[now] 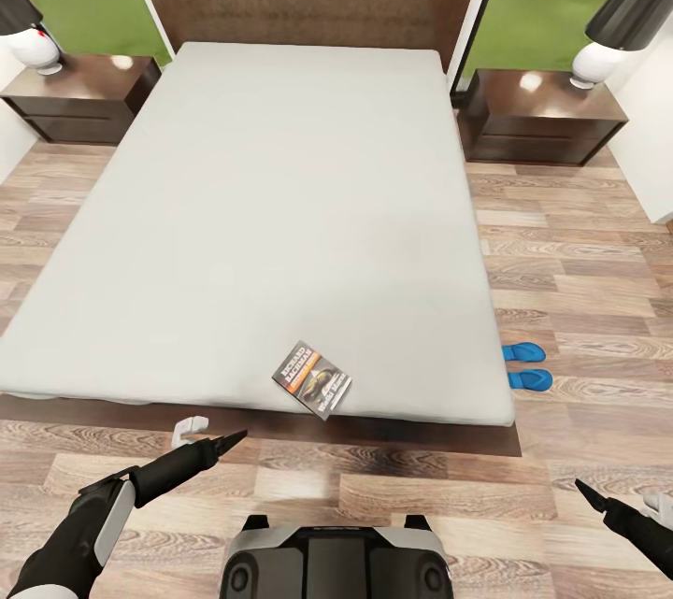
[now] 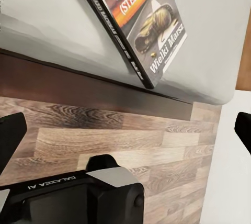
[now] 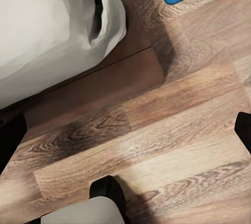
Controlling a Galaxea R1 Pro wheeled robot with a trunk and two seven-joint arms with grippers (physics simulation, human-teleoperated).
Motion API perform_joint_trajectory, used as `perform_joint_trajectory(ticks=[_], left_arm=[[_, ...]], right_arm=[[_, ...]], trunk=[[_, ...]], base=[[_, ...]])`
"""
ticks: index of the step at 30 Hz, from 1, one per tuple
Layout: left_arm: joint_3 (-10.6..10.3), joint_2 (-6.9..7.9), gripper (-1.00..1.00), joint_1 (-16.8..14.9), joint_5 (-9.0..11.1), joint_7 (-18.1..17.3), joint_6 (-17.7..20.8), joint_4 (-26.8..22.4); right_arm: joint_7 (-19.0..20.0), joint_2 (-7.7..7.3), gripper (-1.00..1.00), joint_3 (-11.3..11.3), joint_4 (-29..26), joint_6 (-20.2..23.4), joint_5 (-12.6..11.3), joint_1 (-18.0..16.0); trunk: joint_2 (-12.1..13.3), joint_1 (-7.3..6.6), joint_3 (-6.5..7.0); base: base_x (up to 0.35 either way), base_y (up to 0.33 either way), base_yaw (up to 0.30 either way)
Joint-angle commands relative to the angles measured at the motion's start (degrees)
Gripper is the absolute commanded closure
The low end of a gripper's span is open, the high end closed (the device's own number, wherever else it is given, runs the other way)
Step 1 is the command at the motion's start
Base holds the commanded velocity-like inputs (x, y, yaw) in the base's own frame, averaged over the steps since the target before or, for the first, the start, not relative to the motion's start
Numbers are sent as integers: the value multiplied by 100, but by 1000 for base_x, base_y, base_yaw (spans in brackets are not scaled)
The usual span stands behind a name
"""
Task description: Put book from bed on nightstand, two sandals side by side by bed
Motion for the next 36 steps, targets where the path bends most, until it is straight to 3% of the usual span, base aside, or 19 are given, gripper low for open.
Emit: perform_joint_trajectory(ticks=[1,36], left_arm=[[2,0,-100,-2,33,-6,49,0],[8,0,-100,-2,42,0,49,9]], right_arm=[[28,-1,-100,-1,11,-4,-35,-4],[16,-1,-100,-1,26,-4,-35,-4]], trunk=[[-8,3,-6],[-8,3,-6]], base=[[0,0,0],[0,0,0]])
